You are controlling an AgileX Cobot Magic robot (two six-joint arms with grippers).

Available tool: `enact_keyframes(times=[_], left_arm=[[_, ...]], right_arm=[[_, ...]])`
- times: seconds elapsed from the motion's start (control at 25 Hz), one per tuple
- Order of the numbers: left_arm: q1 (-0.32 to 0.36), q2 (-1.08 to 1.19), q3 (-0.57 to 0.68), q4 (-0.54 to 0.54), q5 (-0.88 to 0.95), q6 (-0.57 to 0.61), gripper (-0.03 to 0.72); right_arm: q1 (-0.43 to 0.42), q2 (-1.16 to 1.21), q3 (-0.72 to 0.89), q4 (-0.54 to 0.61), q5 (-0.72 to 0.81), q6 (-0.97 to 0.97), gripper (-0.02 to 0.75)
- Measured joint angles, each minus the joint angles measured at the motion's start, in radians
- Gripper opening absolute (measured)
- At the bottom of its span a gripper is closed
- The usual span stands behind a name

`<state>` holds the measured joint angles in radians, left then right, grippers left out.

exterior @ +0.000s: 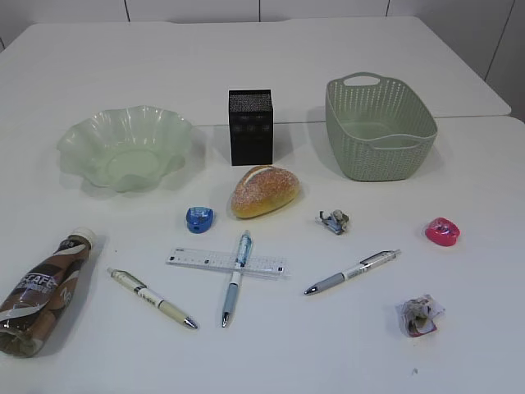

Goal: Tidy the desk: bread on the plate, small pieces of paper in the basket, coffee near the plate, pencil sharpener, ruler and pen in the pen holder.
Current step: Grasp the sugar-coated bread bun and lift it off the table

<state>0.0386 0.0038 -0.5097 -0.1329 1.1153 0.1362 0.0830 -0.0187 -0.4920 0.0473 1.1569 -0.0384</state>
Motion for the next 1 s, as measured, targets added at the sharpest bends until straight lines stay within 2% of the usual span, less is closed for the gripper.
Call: enact_keyframes(times=[1.0], left_arm=[[0.0,0.0,0.0,0.0,0.0,0.0,0.52]], right_arm=[[0.0,0.0,0.0,0.0,0.0,0.0,0.551]])
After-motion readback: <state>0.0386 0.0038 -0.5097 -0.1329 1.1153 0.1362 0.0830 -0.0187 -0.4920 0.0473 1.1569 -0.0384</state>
